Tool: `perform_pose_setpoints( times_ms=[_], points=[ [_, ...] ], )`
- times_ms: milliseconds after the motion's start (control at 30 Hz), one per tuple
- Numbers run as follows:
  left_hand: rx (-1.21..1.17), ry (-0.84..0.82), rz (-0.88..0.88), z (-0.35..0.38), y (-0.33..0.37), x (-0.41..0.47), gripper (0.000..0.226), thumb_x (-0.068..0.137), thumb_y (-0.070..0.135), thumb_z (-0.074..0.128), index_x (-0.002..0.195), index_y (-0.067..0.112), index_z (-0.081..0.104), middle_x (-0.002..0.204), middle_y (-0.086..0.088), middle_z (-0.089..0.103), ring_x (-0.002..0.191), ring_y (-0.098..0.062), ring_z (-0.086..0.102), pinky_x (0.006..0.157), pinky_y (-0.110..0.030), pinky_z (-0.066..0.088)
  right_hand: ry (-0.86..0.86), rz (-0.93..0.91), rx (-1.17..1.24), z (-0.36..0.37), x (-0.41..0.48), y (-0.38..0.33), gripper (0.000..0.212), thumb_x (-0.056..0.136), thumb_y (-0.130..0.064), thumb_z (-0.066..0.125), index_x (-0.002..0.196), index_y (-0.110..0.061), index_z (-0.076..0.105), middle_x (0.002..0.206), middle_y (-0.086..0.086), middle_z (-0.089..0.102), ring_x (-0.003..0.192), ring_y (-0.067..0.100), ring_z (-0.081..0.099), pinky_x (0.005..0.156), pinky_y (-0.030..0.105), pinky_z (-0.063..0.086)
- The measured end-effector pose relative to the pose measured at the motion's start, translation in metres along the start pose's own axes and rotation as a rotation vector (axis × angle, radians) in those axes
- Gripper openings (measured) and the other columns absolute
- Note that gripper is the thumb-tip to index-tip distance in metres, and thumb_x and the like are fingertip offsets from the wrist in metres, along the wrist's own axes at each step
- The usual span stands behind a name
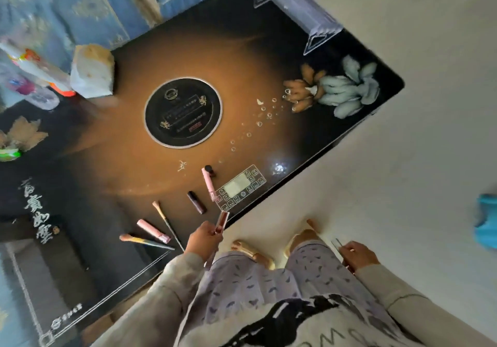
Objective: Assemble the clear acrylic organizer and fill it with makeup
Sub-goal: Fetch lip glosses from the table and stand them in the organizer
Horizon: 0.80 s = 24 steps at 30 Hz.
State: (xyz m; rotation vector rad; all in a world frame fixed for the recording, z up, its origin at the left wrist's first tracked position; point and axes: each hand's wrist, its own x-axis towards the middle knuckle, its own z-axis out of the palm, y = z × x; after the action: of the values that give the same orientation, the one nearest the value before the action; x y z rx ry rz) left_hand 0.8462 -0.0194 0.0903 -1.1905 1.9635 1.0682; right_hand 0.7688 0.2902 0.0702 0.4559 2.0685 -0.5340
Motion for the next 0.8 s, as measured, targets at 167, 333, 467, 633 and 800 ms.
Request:
perform_pose_setpoints(
  times_ms=[167,333,467,633,800],
  points=[
    [0.239,-0.091,0.147,0.040,0.071,0.008,0.015,0.089,0.010,0.053,0.077,0.020,0.056,0.086,-0.010,0.062,0.086,-0.028,0.061,0.066,-0.027,0.044,0.028,0.075,0.189,-0.035,0.012,0.041,0.012,0.090,-0.014,0.051,0.082,-0.005,0.053,0.058,0.005,0.055,0.044,0.018,0.046,0.043,0.022,0.036],
    [0.583,-0.175,0.165,0.090,0.124,0.009,0.006,0.093,0.018,0.047,0.097,0.019,0.051,0.127,-0.015,0.058,0.117,-0.030,0.055,0.096,-0.030,0.042,0.042,0.115,0.303,-0.090,0.035,0.074,0.011,0.090,-0.017,0.048,0.088,-0.009,0.055,0.069,0.007,0.058,0.052,0.022,0.048,0.046,0.023,0.038],
    [0.774,-0.209,0.193,0.127,0.157,0.013,0.009,0.093,0.022,0.044,0.085,0.025,0.048,0.123,-0.015,0.059,0.114,-0.028,0.056,0.093,-0.029,0.043,0.055,0.106,0.308,-0.132,0.053,0.094,0.013,0.092,-0.021,0.047,0.091,-0.010,0.055,0.084,0.011,0.057,0.066,0.022,0.050,0.068,0.025,0.040],
    [0.900,-0.245,0.238,0.161,0.210,0.025,0.037,0.093,0.023,0.043,0.062,0.027,0.022,0.103,-0.015,0.063,0.108,-0.030,0.060,0.075,-0.029,0.040,0.082,0.167,0.463,-0.168,0.072,0.111,0.009,0.091,-0.017,0.047,0.087,-0.010,0.051,0.077,0.012,0.055,0.055,0.022,0.048,0.061,0.033,0.045],
    [0.963,-0.276,0.289,0.190,0.276,0.046,0.033,0.090,0.024,0.046,0.063,0.027,0.028,0.086,-0.006,0.057,0.084,-0.027,0.057,0.069,-0.028,0.036,0.083,0.256,0.497,-0.198,0.090,0.122,0.011,0.090,-0.018,0.047,0.086,-0.009,0.051,0.079,0.013,0.059,0.050,0.025,0.052,0.056,0.034,0.049]
  ],
)
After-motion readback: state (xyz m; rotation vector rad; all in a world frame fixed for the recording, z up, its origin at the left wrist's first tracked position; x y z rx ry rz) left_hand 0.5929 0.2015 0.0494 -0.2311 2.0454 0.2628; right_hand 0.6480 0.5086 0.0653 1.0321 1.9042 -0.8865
